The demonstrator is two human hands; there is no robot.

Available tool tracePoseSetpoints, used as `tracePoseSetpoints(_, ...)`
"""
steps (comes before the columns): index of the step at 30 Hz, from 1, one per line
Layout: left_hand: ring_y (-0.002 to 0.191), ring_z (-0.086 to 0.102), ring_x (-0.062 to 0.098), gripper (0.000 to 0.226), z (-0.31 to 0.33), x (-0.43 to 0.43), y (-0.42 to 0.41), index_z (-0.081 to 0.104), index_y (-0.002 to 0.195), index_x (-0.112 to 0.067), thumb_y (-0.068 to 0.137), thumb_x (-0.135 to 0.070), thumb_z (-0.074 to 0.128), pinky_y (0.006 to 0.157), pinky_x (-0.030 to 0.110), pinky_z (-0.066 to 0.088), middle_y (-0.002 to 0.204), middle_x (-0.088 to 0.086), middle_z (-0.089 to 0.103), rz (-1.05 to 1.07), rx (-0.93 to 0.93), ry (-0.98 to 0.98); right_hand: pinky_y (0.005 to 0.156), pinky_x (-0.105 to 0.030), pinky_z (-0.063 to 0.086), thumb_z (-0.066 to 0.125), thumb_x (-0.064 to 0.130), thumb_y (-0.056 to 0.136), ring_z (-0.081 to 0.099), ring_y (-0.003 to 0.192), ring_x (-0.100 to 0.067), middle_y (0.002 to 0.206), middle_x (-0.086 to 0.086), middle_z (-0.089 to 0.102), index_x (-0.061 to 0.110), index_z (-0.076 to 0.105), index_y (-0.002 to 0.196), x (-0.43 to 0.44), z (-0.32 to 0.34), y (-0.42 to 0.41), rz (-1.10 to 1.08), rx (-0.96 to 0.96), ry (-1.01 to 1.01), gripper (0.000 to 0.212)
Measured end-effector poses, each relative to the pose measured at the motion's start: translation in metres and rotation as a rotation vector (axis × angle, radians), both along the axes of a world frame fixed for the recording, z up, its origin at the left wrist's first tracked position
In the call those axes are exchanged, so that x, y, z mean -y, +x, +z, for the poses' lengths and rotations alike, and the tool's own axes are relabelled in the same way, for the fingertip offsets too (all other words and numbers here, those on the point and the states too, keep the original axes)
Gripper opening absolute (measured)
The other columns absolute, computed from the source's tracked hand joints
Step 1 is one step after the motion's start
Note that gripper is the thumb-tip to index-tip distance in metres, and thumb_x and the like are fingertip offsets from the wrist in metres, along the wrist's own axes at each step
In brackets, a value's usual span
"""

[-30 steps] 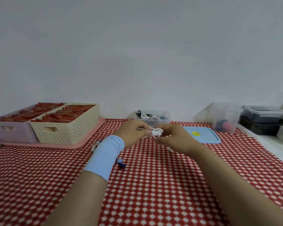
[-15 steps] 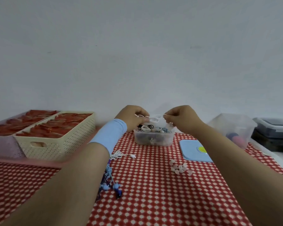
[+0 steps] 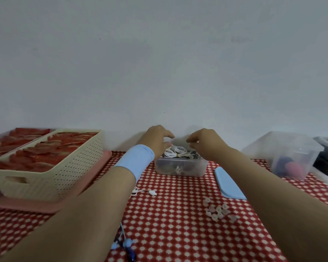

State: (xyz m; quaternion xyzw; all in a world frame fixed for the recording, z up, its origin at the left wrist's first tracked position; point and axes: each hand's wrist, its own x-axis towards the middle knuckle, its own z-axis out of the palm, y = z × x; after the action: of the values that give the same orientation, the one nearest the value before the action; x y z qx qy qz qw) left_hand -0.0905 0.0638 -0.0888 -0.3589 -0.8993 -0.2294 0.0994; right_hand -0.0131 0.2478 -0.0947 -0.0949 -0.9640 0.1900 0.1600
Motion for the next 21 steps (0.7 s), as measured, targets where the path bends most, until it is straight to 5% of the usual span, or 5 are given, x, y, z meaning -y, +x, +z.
tracePoseSetpoints(5,0.103,0.060,0.019,0.034,-0.003,0.004,0.009,0.073,0.105,-0.030,0.101,-0.044,0.042,0.094,0.037,0.047,0.111,-0.004,0.067,-0.022,0.151,-0.225,0.092,-0.028,0.051,0.056,0.010,0.096,0.065,0.104,-0.018,0.115,0.001,0.074,0.022,0.077,0.111,0.004,-0.001,0.005,0.047,0.131,0.112,0.028)
tracePoseSetpoints(12,0.119,0.054,0.020,0.031,0.012,0.019,0.023,0.067,0.124,-0.022,0.101,-0.031,0.048,0.102,0.033,0.041,0.130,0.000,0.059,-0.015,0.095,-0.115,0.090,-0.027,0.050,0.044,-0.003,0.089,0.062,0.107,-0.014,0.130,0.004,0.067,0.026,0.073,0.119,0.020,0.028,0.031,0.013,0.064,0.070,0.051)
tracePoseSetpoints(17,0.106,0.058,0.013,0.024,0.020,0.049,0.037,0.068,0.117,-0.028,0.099,-0.025,0.052,0.095,0.027,0.044,0.123,-0.004,0.064,0.036,0.076,-0.031,0.093,-0.030,0.053,0.048,0.000,0.093,0.065,0.106,-0.014,0.115,0.006,0.072,0.025,0.077,0.105,0.049,0.039,0.041,0.066,-0.091,-0.021,0.040)
tracePoseSetpoints(21,0.107,0.059,0.015,0.024,0.018,0.082,0.062,0.071,0.112,-0.027,0.097,-0.022,0.052,0.096,0.029,0.043,0.123,-0.004,0.066,0.066,0.137,-0.129,0.089,-0.022,0.050,0.059,0.009,0.094,0.063,0.095,-0.005,0.109,0.008,0.075,0.023,0.080,0.100,0.097,0.031,0.051,0.268,0.001,-0.019,0.026)
